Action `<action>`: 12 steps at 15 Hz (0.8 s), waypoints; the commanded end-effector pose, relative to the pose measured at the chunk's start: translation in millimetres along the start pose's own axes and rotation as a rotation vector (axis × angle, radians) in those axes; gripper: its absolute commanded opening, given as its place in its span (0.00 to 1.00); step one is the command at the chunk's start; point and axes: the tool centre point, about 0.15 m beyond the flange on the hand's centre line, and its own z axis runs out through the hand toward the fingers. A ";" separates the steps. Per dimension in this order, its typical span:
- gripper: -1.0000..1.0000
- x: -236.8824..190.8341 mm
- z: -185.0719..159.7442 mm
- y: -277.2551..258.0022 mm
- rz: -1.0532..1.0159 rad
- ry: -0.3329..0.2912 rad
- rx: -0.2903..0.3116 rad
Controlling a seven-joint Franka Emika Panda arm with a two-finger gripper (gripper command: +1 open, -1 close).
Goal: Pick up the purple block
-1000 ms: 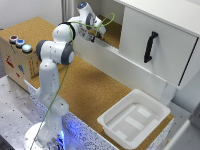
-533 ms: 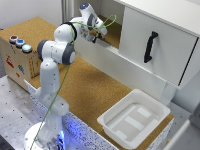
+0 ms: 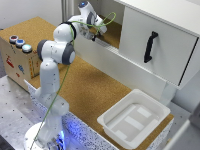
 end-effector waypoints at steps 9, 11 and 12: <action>0.00 -121.4 -60.6 68.4 0.022 -0.008 0.055; 0.00 -131.9 -65.4 86.5 -0.004 -0.008 0.077; 0.00 -136.4 -68.9 98.1 -0.011 -0.004 0.086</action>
